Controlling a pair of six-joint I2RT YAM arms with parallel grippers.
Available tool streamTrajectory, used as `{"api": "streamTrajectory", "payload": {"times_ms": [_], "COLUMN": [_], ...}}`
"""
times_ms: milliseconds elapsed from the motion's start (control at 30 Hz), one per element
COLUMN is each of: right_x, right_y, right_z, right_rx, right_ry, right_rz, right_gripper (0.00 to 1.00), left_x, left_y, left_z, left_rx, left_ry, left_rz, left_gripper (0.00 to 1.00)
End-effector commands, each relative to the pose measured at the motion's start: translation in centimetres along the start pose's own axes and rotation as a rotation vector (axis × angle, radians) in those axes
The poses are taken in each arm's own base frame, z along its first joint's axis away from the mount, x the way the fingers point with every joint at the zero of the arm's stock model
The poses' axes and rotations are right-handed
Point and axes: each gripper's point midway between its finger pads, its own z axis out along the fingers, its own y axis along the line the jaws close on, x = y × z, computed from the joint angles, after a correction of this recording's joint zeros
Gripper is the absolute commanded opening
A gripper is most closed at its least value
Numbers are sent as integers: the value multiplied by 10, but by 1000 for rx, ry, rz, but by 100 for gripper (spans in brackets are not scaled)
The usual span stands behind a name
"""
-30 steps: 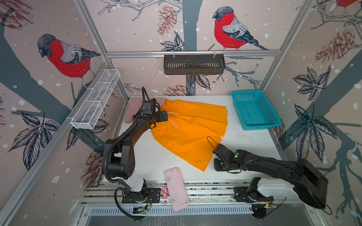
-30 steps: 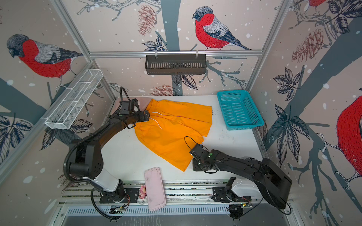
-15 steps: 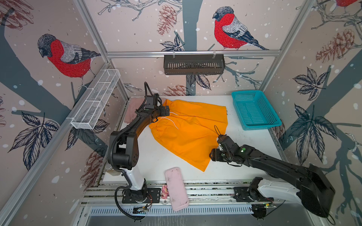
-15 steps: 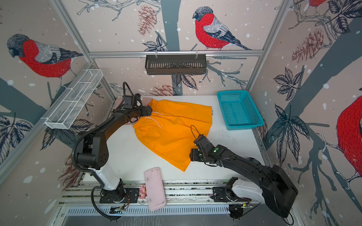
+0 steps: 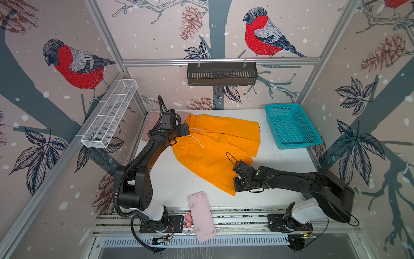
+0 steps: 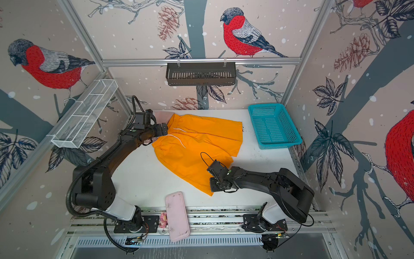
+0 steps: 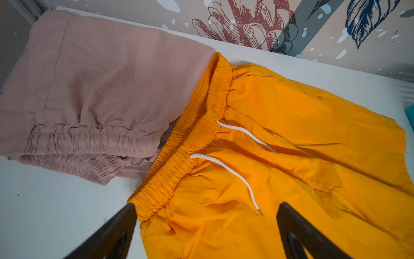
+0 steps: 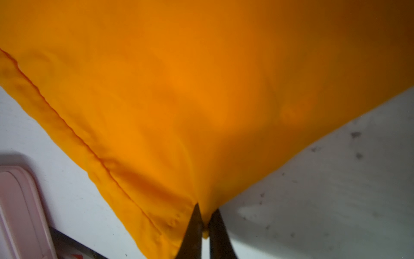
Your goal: Fold and stack the shorts
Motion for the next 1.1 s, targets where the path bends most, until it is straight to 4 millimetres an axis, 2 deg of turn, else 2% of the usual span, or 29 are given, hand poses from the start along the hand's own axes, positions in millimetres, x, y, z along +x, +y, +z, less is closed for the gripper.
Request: {"api": "streamTrajectory", "payload": {"times_ms": [0, 133, 233, 333, 400, 533, 600, 667, 767, 900, 967, 1067], "right_x": [9, 26, 15, 1, -4, -17, -23, -23, -17, 9, 21, 30], "right_y": [-19, -52, -80, -97, -105, -114, -118, -122, -115, -77, -65, -56], "right_z": [-3, -18, -39, -54, -59, -80, -99, -113, -117, -94, -85, -77], "right_rx": [66, 127, 187, 170, 163, 155, 149, 128, 29, -185, -194, -160], "right_ry": [31, 86, 35, -24, -37, -86, -137, -159, -152, -24, 11, 26], "right_rz": [6, 78, 168, 245, 274, 350, 409, 453, 537, 672, 692, 684], "right_gripper": [2, 1, 1, 2, 22, 26, 36, 39, 44, 44, 45, 49], "left_x": [1, 10, 22, 36, 46, 77, 88, 94, 97, 101, 105, 108], "left_y": [-11, -7, -9, -6, -5, -6, -3, 2, 9, 8, 8, 11], "left_z": [-1, 1, 2, 1, -1, -6, -11, -15, -19, -20, -20, -21], "left_rx": [65, 58, 83, 82, 93, 137, 137, 122, 96, 109, 112, 100], "left_ry": [3, 13, 20, 34, 40, 73, 68, 48, 16, 17, 27, 21], "left_rz": [-14, -29, -34, -59, -84, -152, -182, -206, -248, -265, -269, -282], "left_gripper": [98, 98, 98, 98, 98, 98, 98, 98, 98, 98, 98, 98]}}
